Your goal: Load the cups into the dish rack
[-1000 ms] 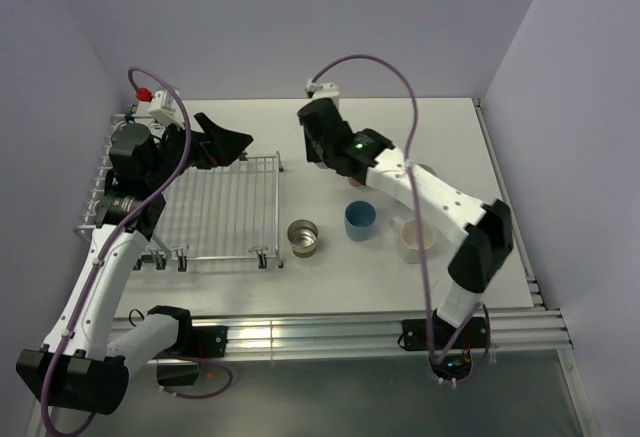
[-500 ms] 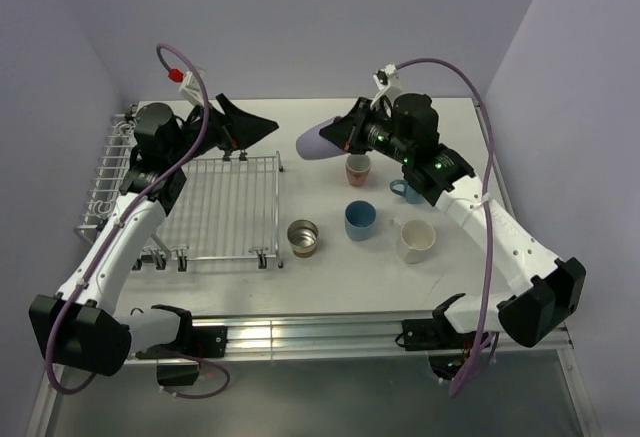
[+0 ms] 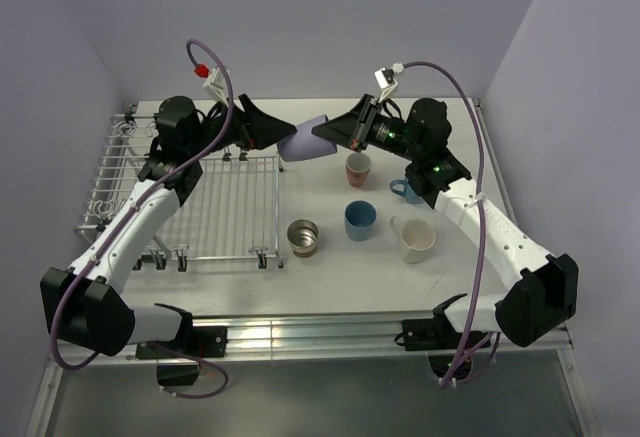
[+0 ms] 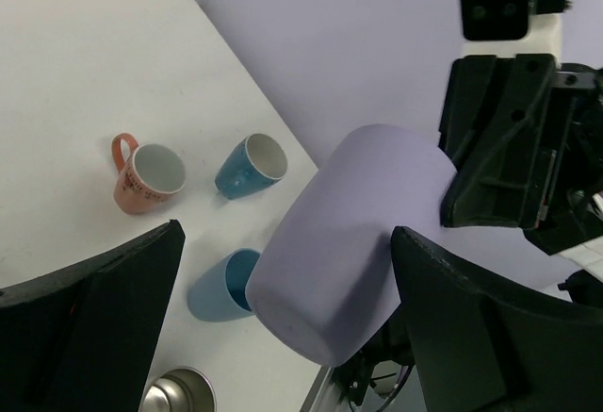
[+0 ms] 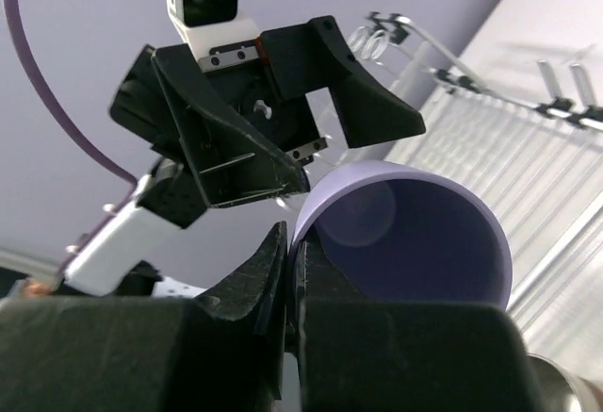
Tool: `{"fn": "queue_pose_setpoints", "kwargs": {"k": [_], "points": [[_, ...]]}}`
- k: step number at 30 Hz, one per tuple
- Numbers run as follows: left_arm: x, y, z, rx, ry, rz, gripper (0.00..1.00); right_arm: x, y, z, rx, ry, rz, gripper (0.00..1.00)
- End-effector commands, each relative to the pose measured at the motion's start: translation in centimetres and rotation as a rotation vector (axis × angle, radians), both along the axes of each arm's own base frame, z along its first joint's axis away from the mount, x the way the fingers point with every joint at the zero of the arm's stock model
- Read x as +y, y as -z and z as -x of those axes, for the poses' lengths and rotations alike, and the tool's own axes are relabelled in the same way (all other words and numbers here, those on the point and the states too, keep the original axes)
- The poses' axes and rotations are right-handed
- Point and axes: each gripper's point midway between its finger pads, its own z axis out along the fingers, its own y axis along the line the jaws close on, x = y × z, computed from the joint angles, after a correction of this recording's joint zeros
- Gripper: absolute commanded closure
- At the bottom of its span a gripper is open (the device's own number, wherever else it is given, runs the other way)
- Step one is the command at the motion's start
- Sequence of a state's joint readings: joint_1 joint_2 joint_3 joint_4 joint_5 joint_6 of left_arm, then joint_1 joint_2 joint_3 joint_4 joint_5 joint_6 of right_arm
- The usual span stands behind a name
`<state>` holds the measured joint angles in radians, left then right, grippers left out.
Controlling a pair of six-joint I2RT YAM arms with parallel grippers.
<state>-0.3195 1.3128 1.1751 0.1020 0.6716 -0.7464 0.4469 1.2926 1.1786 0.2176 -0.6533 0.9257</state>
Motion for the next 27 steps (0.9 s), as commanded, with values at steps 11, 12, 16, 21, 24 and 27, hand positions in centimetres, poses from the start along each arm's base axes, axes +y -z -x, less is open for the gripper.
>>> {"fn": "queue_pose_setpoints", "kwargs": {"k": [11, 12, 16, 21, 24, 27], "points": [[-1.8, -3.3, 5.1, -0.145, 0.211, 0.080, 0.01, -1.4, -4.5, 1.0, -0.082, -0.122, -0.226, 1.00], [-1.9, -3.3, 5.3, -0.145, 0.215, 0.082, 0.01, -1.4, -4.6, 1.0, -0.085, -0.125, -0.231, 1.00], [-2.0, -3.5, 6.0, -0.152, 0.232, 0.098, 0.01, -1.5, -4.7, 0.9, -0.083, -0.130, -0.244, 1.00], [-2.4, -4.2, 6.7, -0.158, 0.254, 0.112, 0.01, -1.5, -4.2, 0.8, -0.071, -0.130, -0.254, 1.00], [-2.4, -4.4, 6.6, -0.165, 0.239, 0.116, 0.01, -1.5, -4.1, 1.0, -0.070, -0.143, -0.268, 1.00], [-2.5, -4.7, 6.4, -0.166, 0.232, 0.124, 0.01, -1.4, -3.7, 0.9, -0.061, -0.149, -0.275, 1.00]]}}
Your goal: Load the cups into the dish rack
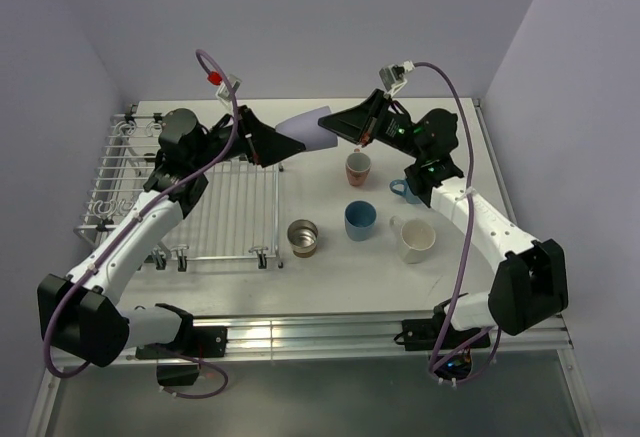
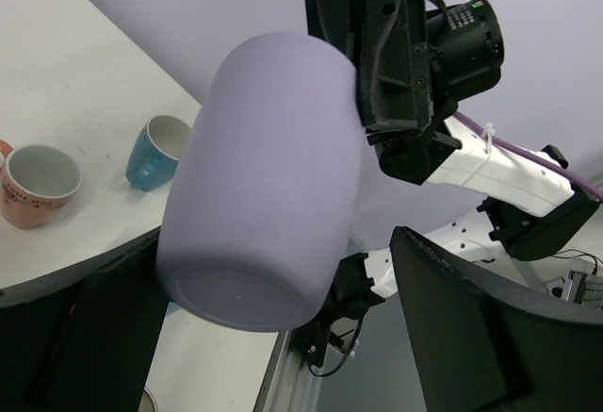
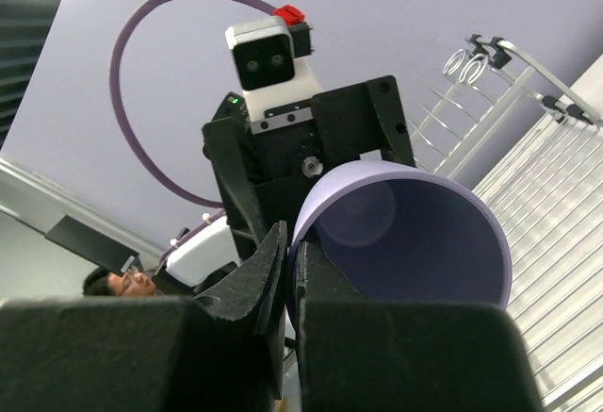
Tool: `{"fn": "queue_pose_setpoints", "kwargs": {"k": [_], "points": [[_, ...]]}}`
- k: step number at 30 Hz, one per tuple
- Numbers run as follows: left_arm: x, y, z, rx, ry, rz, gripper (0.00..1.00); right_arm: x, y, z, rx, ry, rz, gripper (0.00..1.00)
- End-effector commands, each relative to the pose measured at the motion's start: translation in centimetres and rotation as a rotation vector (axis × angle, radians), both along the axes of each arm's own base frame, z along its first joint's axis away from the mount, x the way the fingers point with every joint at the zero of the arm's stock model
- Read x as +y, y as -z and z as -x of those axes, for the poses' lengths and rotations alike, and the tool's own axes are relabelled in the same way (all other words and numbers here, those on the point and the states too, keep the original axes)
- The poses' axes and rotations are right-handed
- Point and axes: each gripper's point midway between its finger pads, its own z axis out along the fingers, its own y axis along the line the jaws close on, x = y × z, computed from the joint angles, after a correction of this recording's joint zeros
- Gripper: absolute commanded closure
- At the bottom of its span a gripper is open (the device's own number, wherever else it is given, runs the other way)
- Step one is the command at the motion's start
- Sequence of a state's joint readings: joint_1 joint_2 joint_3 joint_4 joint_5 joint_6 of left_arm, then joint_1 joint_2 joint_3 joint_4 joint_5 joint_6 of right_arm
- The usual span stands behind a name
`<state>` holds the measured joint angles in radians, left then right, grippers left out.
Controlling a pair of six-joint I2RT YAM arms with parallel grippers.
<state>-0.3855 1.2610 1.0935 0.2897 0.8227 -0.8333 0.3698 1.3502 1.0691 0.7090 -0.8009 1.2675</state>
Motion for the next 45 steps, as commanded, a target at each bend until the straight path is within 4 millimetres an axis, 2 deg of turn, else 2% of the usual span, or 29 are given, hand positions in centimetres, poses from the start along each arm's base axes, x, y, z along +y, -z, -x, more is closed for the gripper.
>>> {"fn": "queue_pose_setpoints", "kwargs": {"k": [1, 7, 10, 13, 14, 16, 17, 19, 20, 23, 26, 27, 30, 31, 33, 34, 37, 45], "points": [[0.1, -2.9, 1.1, -0.095, 0.013, 0.051, 0.01, -0.3, -1.0, 0.5, -0.054, -0.015, -0.039, 1.00], [-0.2, -3.1, 1.8, -0.086, 0.041, 0.064, 0.05, -0.3, -1.0, 0.4, -0.059, -0.011, -0.035, 1.00], [-0.3, -2.9, 2.0, -0.079, 0.049, 0.064, 0.13, -0.2, -1.1, 0.2, -0.060, -0.010, -0.037, 1.00], [-0.4, -3.0, 2.1, -0.075, 0.053, 0.066, 0.32, -0.2, -1.1, 0.2, -0.061, -0.011, -0.039, 1.00], [-0.5, -3.0, 2.2, -0.072, 0.060, 0.066, 0.45, -0.2, -1.0, 0.2, -0.061, -0.012, -0.038, 1.00], [-0.5, -3.5, 2.4, -0.076, 0.068, 0.073, 0.59, -0.2, -0.9, 0.2, -0.058, -0.013, -0.036, 1.00], [-0.6, -3.6, 2.4, -0.076, 0.072, 0.073, 0.73, -0.2, -0.9, 0.2, -0.057, -0.013, -0.036, 1.00], [-0.6, -4.2, 2.6, -0.084, 0.074, 0.080, 0.85, -0.2, -0.8, 0.3, -0.062, -0.013, -0.033, 1.00], [-0.6, -4.4, 2.7, -0.088, 0.078, 0.084, 0.98, -0.3, -0.9, 0.3, -0.063, -0.009, -0.032, 1.00], [-0.6, -5.2, 3.2, -0.104, 0.083, 0.091, 1.00, -0.3, -0.4, 0.1, -0.057, 0.008, -0.014, 0.96], [-0.1, -6.2, 3.7, -0.135, 0.061, 0.090, 1.00, -0.3, 0.1, -0.1, -0.048, 0.023, 0.005, 0.82], [0.0, -6.6, 3.7, -0.149, 0.048, 0.085, 1.00, -0.4, -0.1, -0.1, -0.051, 0.032, 0.005, 0.75], [0.7, -7.4, 3.5, -0.167, -0.010, 0.049, 1.00, -0.6, 0.0, -0.6, -0.044, 0.078, 0.033, 0.64], [0.9, -7.6, 3.4, -0.184, -0.032, 0.038, 1.00, -0.7, 0.8, -1.0, -0.028, 0.102, 0.066, 0.61], [1.2, -7.8, 3.5, -0.174, -0.048, 0.019, 1.00, -1.0, 0.6, -1.3, -0.031, 0.141, 0.090, 0.56], [1.4, -7.9, 3.6, -0.184, -0.059, 0.011, 1.00, -1.2, 1.3, -1.8, -0.017, 0.171, 0.119, 0.54], [1.9, -7.8, 3.1, -0.171, -0.114, -0.018, 1.00, -1.8, 1.4, -1.8, -0.016, 0.216, 0.151, 0.50], [3.4, -5.0, 1.2, -0.063, -0.255, -0.133, 1.00, -3.0, 2.4, -2.9, 0.010, 0.325, 0.213, 0.47]]}}
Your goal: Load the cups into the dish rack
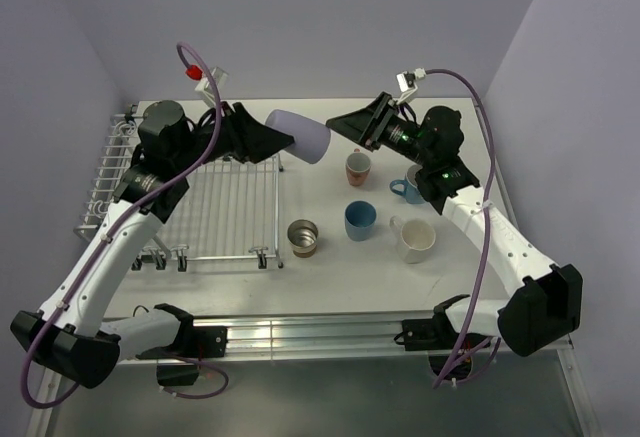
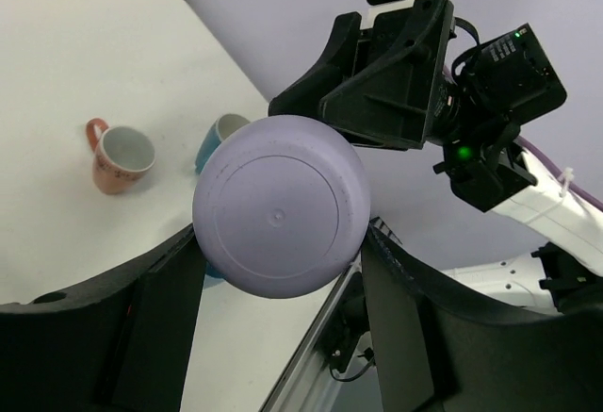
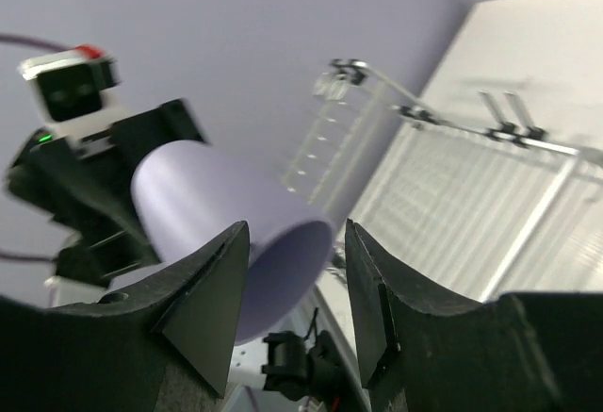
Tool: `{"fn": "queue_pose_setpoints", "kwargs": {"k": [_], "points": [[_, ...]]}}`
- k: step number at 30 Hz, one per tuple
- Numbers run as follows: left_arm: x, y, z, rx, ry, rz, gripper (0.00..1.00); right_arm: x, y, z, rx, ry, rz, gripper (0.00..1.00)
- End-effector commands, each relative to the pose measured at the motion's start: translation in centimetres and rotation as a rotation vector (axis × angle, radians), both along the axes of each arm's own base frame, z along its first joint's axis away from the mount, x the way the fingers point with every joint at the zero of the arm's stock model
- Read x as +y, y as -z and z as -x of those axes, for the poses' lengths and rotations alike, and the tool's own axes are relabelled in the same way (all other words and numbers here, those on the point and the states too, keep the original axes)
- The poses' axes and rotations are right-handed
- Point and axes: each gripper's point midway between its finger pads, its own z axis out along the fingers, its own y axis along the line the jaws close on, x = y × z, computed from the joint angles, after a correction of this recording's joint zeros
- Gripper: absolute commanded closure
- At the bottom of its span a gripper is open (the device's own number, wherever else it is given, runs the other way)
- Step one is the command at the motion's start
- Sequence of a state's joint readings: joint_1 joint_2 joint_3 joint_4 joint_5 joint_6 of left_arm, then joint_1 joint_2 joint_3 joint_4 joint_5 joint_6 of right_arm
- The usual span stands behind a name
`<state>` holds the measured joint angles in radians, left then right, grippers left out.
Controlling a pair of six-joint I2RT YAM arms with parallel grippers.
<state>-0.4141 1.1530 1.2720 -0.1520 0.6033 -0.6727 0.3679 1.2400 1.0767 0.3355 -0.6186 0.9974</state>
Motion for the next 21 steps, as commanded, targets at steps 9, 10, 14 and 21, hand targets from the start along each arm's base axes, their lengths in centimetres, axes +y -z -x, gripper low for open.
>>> {"fn": "queue_pose_setpoints", "kwargs": {"k": [9, 10, 14, 21], "points": [[3.9, -0.1, -1.6, -0.012, -0.263, -0.133, 1.00, -2.1, 1.1, -2.2, 0.015, 0.179, 0.122, 0.47], [5.0, 0.6, -2.7, 0.001, -0.345, -0.167, 1.00, -2.5, 1.7, -2.5, 0.027, 0.206, 0.152, 0.47], [7.8, 4.2, -4.8, 0.090, -0.524, -0.294, 1.00, -3.8, 2.8, -2.9, 0.045, 0.281, 0.230, 0.47], [11.2, 9.6, -8.4, 0.215, -0.759, -0.482, 1.00, -5.7, 4.5, -3.4, 0.061, 0.381, 0.322, 0.47]]}}
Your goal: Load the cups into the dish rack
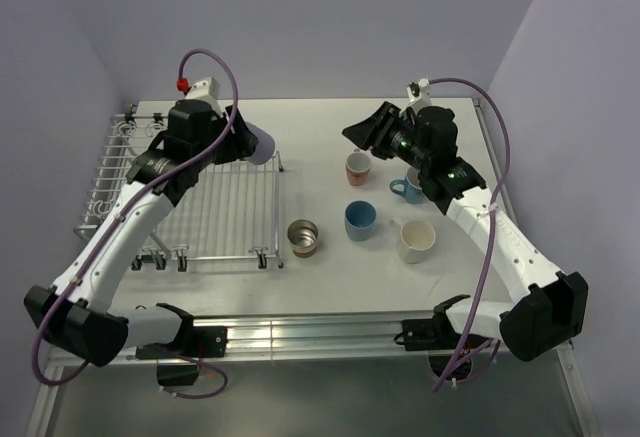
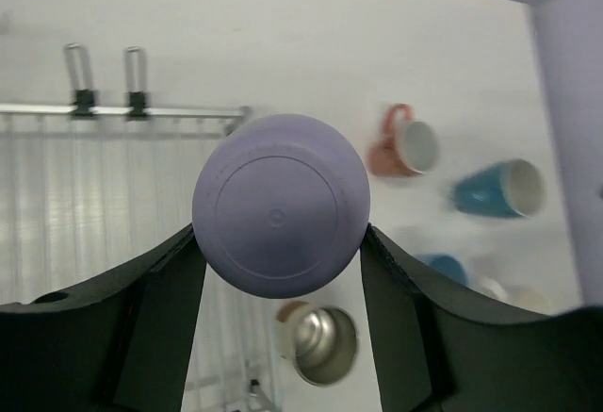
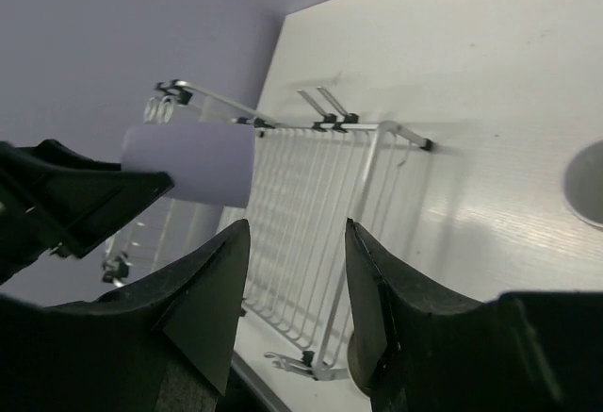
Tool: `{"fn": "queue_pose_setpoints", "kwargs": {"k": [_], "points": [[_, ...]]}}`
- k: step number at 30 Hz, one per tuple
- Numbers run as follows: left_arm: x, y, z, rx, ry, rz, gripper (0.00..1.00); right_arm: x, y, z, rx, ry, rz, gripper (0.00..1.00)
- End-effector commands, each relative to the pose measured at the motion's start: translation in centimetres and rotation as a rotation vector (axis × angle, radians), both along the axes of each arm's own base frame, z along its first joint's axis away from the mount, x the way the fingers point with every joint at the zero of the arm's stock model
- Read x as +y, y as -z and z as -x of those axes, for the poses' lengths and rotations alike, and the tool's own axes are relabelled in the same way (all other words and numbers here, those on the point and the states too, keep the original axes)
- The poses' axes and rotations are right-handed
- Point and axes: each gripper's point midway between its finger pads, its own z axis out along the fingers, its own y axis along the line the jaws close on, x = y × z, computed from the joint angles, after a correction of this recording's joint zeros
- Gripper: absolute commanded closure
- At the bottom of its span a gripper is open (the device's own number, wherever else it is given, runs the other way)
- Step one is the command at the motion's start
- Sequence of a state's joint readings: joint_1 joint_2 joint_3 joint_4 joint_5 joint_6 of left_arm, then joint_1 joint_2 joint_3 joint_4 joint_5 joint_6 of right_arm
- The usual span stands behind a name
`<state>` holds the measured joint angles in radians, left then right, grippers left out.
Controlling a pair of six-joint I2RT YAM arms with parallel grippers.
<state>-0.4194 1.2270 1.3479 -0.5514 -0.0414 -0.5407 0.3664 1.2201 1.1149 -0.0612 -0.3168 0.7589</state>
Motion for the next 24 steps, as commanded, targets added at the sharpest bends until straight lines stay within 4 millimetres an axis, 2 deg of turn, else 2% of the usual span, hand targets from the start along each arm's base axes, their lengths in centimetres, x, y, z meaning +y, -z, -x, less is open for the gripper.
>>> {"fn": "queue_pose_setpoints", "kwargs": {"k": [1, 2, 5, 7, 11, 18, 24], "points": [[3.7, 1.1, -2.2, 0.013, -0.218, -0.135, 1.00, -1.9, -1.8, -0.1, -0.074, 0.078, 0.058, 0.47], [4.1, 2.2, -2.7, 0.041, -0.250, -0.161, 1.00, -2.0, -1.4, -0.1, -0.070, 0.081, 0.069, 0.47], [5.9, 4.0, -4.0, 0.076, -0.372, -0.226, 1.00, -2.3, -0.6, -0.2, -0.060, 0.090, 0.095, 0.47], [6.6, 4.7, -4.5, 0.093, -0.424, -0.259, 1.00, -2.4, -0.1, -0.3, -0.051, 0.094, 0.108, 0.47], [8.2, 7.4, -5.8, 0.140, -0.548, -0.344, 1.00, -2.0, 0.4, -0.2, -0.048, 0.074, 0.114, 0.47], [9.5, 11.0, -6.9, 0.186, -0.661, -0.392, 1.00, -1.8, 0.9, -0.3, -0.044, 0.060, 0.121, 0.47], [10.7, 12.7, -7.4, 0.201, -0.752, -0.406, 1.00, -1.6, 1.6, -0.3, -0.039, 0.047, 0.121, 0.47]]}}
